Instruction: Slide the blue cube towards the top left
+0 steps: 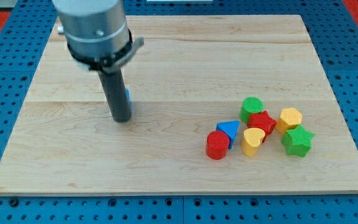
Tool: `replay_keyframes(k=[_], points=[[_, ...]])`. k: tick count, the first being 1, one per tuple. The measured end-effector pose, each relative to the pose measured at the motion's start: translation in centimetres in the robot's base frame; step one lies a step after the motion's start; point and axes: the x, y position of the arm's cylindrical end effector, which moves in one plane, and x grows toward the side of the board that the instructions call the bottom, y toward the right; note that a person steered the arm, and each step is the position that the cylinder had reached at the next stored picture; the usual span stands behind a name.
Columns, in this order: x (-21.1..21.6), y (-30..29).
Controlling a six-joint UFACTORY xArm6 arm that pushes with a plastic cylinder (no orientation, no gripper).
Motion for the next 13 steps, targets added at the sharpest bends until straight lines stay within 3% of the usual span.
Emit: replay_keyframes(k=[3, 4, 6, 10, 12, 13], points=[[-13.6, -1.0], [-13.6, -2.8], [-19.6, -2.9], [-19.0, -12.3], [-14.0, -19.1], [-16.6, -19.3]])
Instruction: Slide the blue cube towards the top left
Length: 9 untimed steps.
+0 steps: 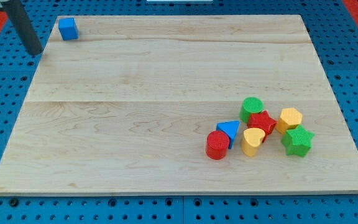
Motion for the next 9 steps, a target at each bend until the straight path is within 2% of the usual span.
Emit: replay_keyframes(k=[1, 2, 3, 4, 5, 6, 8, 9], points=[[-5.1, 1.1], [-5.7, 1.6], [-4.3, 0.6], [-7.0, 2.8], [-7.2, 4.0], [-7.1, 3.3], [-4.1, 5.3], [-5.8, 5.0]])
